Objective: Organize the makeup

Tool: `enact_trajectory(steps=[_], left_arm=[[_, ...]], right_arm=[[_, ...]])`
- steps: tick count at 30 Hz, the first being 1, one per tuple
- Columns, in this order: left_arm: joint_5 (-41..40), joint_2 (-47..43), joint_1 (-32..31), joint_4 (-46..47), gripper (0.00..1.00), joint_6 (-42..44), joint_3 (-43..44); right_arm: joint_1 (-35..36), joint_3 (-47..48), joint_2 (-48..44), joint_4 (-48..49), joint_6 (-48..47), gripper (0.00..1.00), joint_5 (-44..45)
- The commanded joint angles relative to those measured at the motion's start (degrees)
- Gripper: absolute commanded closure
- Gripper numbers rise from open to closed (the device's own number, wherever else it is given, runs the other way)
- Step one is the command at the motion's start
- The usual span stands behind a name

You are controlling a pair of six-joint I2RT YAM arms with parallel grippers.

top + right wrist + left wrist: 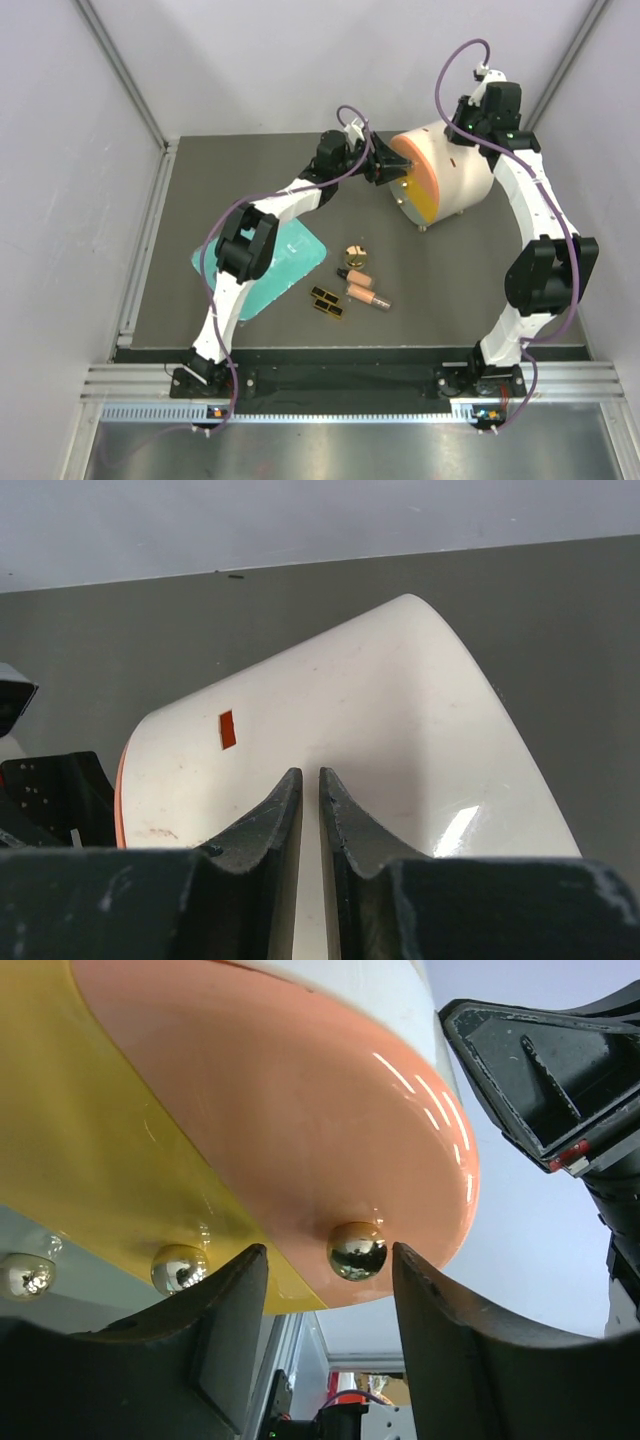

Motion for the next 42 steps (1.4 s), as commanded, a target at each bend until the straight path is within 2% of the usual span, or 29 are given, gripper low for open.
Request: enact_trajectory(steps=[1, 7, 11, 17, 20, 23, 29, 31, 33, 38, 42], left_arm=[[0.6, -0.4, 0.2, 3.9, 0.46, 0.1, 2.0], [0.2, 0.8, 0.1, 4.9, 0.46, -0.9, 3.4], [-0.2, 1.4, 0.0, 4.0, 0.52, -0.5, 5.4], [0.5, 2.0, -0.4, 3.5, 0.73, -0.5, 6.6], [0.9, 2.1, -0.5, 3.7, 0.91, -0.8, 6.5], [1.2, 1.8, -0.4, 3.7, 1.00, -0.7, 6.2], [1.7, 1.4, -0.4, 3.6, 1.00, -0.4, 5.4], [1.7, 1.0, -0.5, 2.9, 0.62, 0.1, 4.8], [1.8, 0.8, -0.6, 2.7, 0.41, 0.2, 4.1], [2.0, -0.9, -0.7, 3.1, 0.41, 0.8, 1.9], [1.8, -0.9, -1.1, 3.2, 0.46, 1.0, 1.8]], right_arm=[[0.8, -1.4, -1.6, -2.4, -1.1, 0.86, -0.1], [0.8, -2.0, -1.5, -2.6, -1.2, 0.86, -0.3], [0.8, -2.4, -1.4, -3.1, -1.6, 0.86, -0.1], [0.8, -2.6, -1.2, -3.7, -1.9, 0.86, 0.1], [0.7, -2.7, -0.9, -4.0, -1.8, 0.86, 0.1], [0.8, -2.8, -0.8, -4.1, -2.0, 0.86, 0.2], [0.8, -2.9, -0.4, -4.3, -2.0, 0.86, 0.2], [0.8, -2.9, -0.5, -4.3, -2.0, 0.86, 0.2], [0.8, -3.0, -0.4, -4.3, -2.1, 0.86, 0.3], [0.8, -3.2, -0.4, -4.3, -2.1, 0.86, 0.4], [0.8, -3.4, -0.4, -4.4, -2.1, 0.86, 0.4]])
